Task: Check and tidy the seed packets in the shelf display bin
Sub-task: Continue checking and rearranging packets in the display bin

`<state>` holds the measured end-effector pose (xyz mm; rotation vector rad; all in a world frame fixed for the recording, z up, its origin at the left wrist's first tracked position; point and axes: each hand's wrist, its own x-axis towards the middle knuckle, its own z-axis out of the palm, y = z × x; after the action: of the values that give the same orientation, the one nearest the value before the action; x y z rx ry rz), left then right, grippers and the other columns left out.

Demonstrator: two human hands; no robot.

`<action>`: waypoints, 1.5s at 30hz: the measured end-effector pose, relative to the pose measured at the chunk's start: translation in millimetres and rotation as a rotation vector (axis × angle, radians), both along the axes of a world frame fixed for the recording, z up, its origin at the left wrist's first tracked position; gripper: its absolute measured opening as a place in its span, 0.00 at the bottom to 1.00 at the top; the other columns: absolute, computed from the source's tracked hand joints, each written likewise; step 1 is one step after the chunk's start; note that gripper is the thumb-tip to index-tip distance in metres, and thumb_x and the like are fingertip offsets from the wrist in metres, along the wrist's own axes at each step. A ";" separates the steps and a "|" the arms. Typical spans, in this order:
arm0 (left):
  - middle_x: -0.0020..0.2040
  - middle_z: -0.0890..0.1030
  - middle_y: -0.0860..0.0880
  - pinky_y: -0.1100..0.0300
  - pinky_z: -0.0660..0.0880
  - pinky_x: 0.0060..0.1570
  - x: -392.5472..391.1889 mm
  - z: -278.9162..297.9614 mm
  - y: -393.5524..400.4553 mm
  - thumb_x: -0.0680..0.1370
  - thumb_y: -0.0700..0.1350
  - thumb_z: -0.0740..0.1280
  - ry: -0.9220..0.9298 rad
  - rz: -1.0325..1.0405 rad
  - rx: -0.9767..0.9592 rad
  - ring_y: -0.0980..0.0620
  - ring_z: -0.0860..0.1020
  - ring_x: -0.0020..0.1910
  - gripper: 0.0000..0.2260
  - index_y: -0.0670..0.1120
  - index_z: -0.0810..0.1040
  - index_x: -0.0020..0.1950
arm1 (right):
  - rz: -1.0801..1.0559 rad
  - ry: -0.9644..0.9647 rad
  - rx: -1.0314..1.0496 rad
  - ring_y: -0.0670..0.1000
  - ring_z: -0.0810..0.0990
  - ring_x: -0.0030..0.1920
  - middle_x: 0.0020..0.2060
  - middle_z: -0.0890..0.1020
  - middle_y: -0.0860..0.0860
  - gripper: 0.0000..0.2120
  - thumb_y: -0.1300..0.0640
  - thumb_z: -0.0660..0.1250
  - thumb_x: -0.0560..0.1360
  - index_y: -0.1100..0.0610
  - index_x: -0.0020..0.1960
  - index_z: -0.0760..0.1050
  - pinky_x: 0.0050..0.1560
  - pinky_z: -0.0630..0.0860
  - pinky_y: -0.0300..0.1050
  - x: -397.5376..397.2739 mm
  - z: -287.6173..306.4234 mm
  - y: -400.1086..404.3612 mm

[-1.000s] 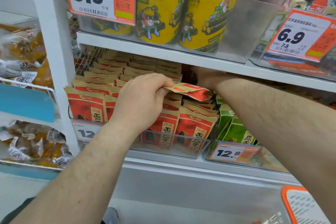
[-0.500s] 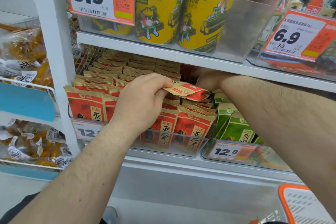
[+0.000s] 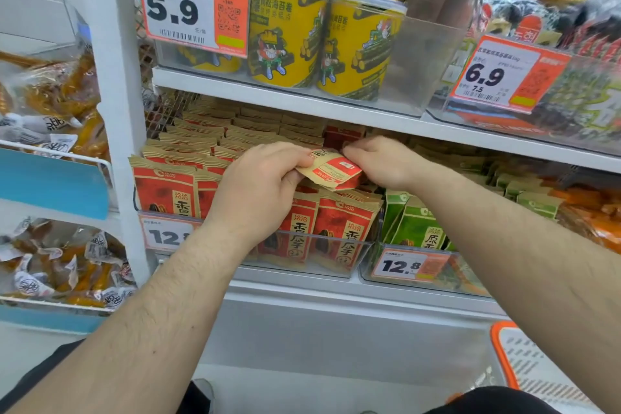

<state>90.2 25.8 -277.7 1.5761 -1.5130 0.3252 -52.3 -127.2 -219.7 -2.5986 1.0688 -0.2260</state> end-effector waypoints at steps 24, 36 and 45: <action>0.46 0.76 0.58 0.65 0.72 0.49 -35.9 57.7 43.2 0.76 0.40 0.68 0.363 -0.337 -0.332 0.61 0.75 0.46 0.16 0.57 0.74 0.59 | 0.148 -0.932 0.084 0.55 0.81 0.43 0.42 0.85 0.50 0.12 0.54 0.71 0.67 0.52 0.50 0.82 0.45 0.79 0.56 -55.4 -18.7 111.0; 0.33 0.83 0.50 0.62 0.76 0.25 -72.6 27.1 29.1 0.73 0.36 0.70 1.278 -0.450 0.063 0.54 0.81 0.30 0.04 0.45 0.80 0.42 | -0.034 -1.086 0.492 0.47 0.82 0.33 0.32 0.83 0.49 0.04 0.59 0.73 0.73 0.58 0.43 0.79 0.33 0.78 0.42 -62.0 -26.6 116.1; 0.35 0.83 0.48 0.61 0.77 0.31 -78.3 9.0 23.9 0.68 0.49 0.69 1.284 -0.433 0.199 0.54 0.80 0.32 0.10 0.43 0.82 0.43 | -0.220 -1.097 0.528 0.52 0.78 0.28 0.26 0.79 0.51 0.14 0.57 0.65 0.79 0.57 0.34 0.76 0.30 0.75 0.46 -62.9 -48.7 115.0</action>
<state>12.0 49.6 -268.6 1.1020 -0.7794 -0.9481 -115.3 -12.2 -268.4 -1.4786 0.7981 -1.0841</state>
